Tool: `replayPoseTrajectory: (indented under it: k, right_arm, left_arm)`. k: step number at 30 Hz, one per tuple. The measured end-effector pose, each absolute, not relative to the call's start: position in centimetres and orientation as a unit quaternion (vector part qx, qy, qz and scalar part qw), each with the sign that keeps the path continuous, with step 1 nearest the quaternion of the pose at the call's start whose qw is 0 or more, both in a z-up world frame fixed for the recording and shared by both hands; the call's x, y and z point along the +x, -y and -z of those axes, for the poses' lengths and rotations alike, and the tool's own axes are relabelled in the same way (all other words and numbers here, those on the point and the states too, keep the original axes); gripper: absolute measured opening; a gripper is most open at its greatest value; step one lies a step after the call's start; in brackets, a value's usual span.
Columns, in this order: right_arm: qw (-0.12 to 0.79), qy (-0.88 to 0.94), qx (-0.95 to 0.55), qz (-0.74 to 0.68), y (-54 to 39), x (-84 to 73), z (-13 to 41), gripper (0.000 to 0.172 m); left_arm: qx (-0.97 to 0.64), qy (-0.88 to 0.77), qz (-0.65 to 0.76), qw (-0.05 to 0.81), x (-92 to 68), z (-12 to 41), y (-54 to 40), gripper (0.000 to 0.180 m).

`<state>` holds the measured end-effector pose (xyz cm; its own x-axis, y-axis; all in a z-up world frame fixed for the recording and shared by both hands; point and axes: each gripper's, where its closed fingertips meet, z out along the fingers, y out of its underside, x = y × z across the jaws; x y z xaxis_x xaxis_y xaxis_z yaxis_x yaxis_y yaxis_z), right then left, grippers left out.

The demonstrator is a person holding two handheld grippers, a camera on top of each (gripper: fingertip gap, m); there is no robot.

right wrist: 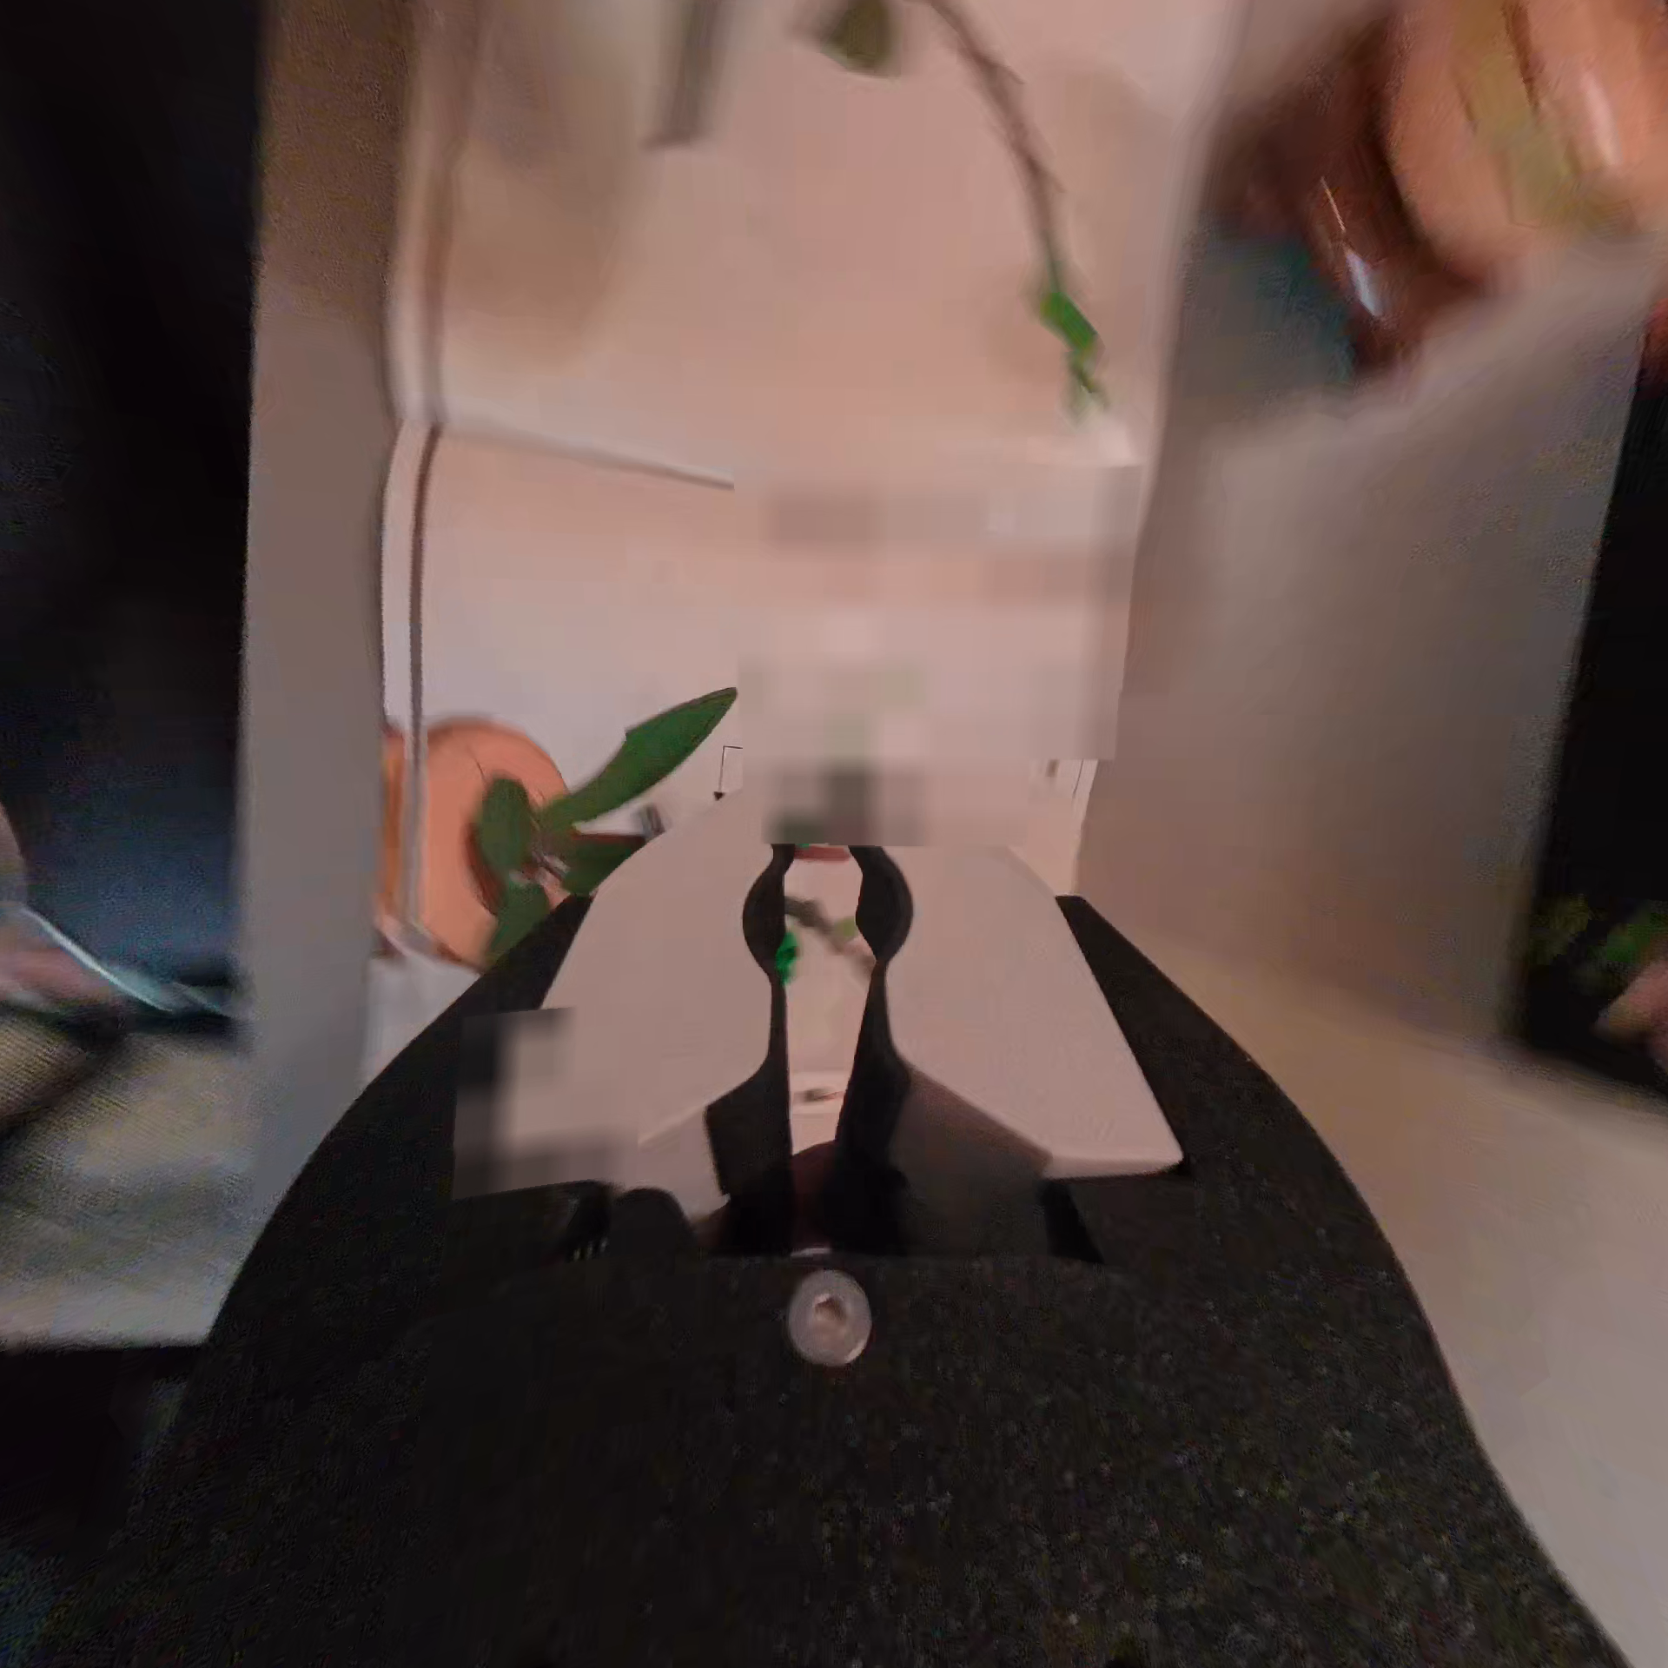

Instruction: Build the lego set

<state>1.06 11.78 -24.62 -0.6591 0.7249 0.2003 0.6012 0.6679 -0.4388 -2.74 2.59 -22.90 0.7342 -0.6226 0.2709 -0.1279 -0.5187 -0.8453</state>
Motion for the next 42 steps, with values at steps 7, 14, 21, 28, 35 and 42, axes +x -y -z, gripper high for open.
replayPoseTrajectory:
  k: [7, 14, 21, 28, 35, 42]
  right_arm:
    - [0.048, 0.564, -0.768, -0.3, -7.7, 8.8, 25.8, 0.009]
    - [0.026, 0.517, -0.791, -0.325, -5.2, 8.3, 27.7, 0.006]
    - [0.043, 0.535, -0.783, -0.315, -6.8, 7.6, 27.8, 0.007]
    - [0.063, 0.552, -0.776, -0.299, -8.2, 7.0, 27.7, 0.011]
    - [0.082, 0.55, -0.773, -0.305, -8.6, 5.3, 27.6, 0.013]
    - [0.099, 0.565, -0.767, -0.286, -9.0, 4.5, 27.7, 0.015]
  left_arm:
    - [-0.811, -0.21, 0.314, 0.447, -2.8, 22.1, -2.4, 0.0]
    - [-0.8, -0.19, 0.354, 0.446, -3.1, 22.1, -2.2, 0.0]
    - [-0.8, -0.183, 0.352, 0.449, -3.4, 22.0, -2.3, 0.0]
    - [-0.802, -0.183, 0.353, 0.446, -3.2, 22.2, -2.5, 0.0]
    - [-0.8, -0.178, 0.358, 0.447, -3.4, 22.3, -2.4, 0.0]
    - [-0.798, -0.175, 0.364, 0.447, -3.5, 22.3, -2.4, 0.0]
